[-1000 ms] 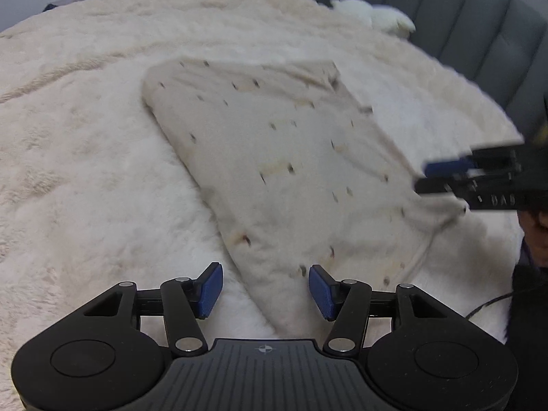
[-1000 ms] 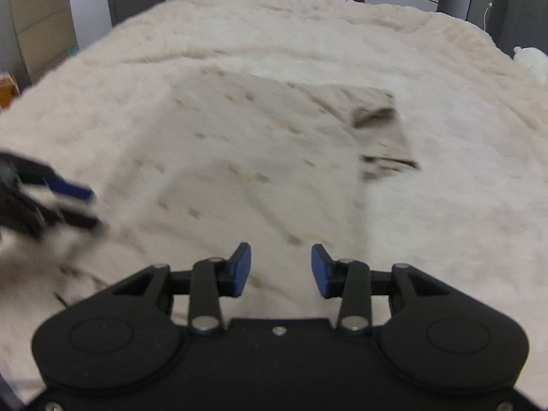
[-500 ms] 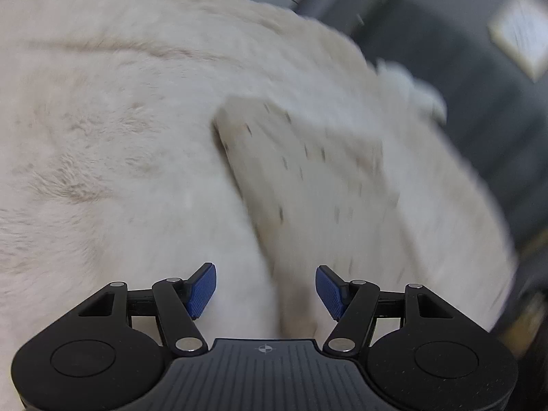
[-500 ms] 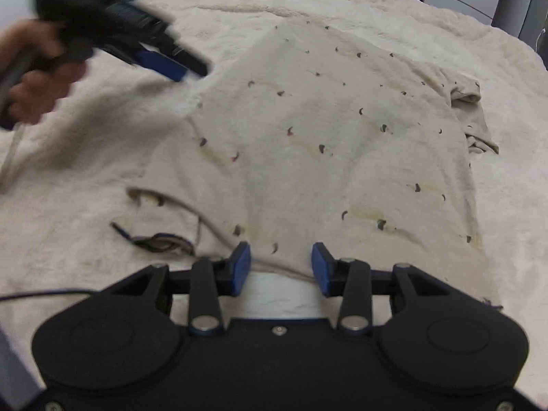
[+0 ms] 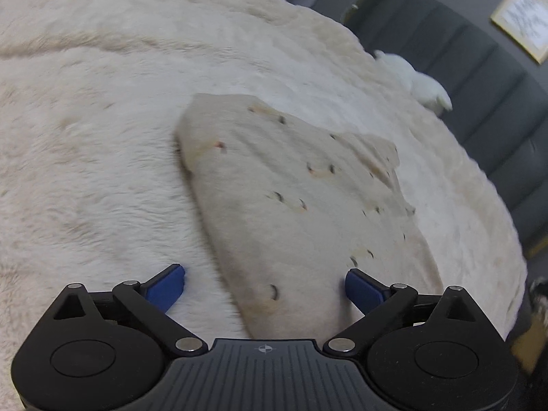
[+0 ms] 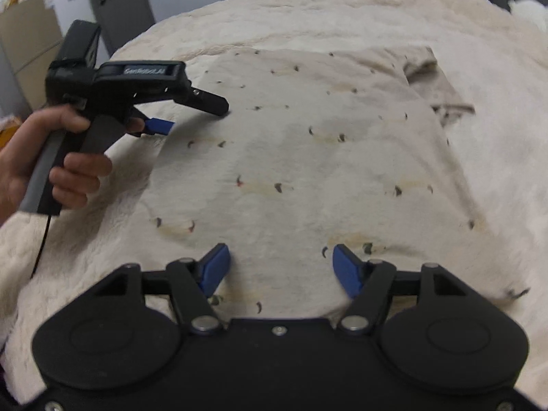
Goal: Fold clothes
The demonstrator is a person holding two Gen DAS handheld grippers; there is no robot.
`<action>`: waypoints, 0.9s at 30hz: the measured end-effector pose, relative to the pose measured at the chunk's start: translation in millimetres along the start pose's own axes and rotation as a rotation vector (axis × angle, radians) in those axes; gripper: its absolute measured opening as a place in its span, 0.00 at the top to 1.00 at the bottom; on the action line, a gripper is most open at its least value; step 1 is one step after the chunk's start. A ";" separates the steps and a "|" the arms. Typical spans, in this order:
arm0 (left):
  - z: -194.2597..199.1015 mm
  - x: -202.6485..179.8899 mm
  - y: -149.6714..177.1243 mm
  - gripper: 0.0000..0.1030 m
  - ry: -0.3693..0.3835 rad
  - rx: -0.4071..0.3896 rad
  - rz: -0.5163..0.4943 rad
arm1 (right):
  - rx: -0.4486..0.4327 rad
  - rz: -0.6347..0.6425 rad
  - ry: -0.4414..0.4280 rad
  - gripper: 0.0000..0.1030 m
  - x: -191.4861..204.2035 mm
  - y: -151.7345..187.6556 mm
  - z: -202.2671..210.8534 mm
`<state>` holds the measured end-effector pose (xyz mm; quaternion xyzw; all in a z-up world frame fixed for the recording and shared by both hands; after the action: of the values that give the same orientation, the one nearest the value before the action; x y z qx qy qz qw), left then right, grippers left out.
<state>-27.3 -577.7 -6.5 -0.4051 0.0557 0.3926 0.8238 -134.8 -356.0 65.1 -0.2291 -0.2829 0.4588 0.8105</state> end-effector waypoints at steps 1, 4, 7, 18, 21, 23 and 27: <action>-0.1 -1.5 -0.8 0.04 0.018 -0.004 0.016 | -0.007 0.001 0.007 0.37 -1.5 0.8 -0.3; 5.5 -9.8 -6.1 0.05 0.104 -0.038 0.067 | -0.036 -0.013 0.033 0.37 -7.4 -0.3 4.0; 5.9 -12.7 -6.3 0.05 0.155 -0.043 0.116 | -0.038 -0.054 0.037 0.37 -17.3 -1.8 6.6; -12.6 -21.4 12.6 0.09 0.154 0.017 0.109 | -0.032 -0.050 0.034 0.37 -16.5 6.4 8.9; -23.5 -14.7 24.9 0.10 0.116 0.054 0.120 | -0.023 -0.041 0.039 0.37 -15.8 7.4 7.8; -25.2 -19.7 26.1 0.10 0.088 0.066 0.080 | -0.018 -0.031 0.042 0.36 -15.2 7.9 7.2; -22.5 -15.9 29.3 0.11 0.084 0.063 0.093 | -0.014 -0.026 0.049 0.36 -14.1 8.5 6.2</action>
<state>-53.5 -592.6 -33.2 -0.3920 0.1214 0.4112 0.8140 -150.1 -363.6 60.9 -0.2420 -0.2692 0.4406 0.8215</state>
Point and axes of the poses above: each gripper's, at about its wrist camera, not at the fingertips, and z roughly against the way its jaws point, x to its left, y to its underside, the point moved 10 cm from there along -z, roughly the way its jaws point, and after that the axes turned 6 degrees about -z, right-handed, at the moved point
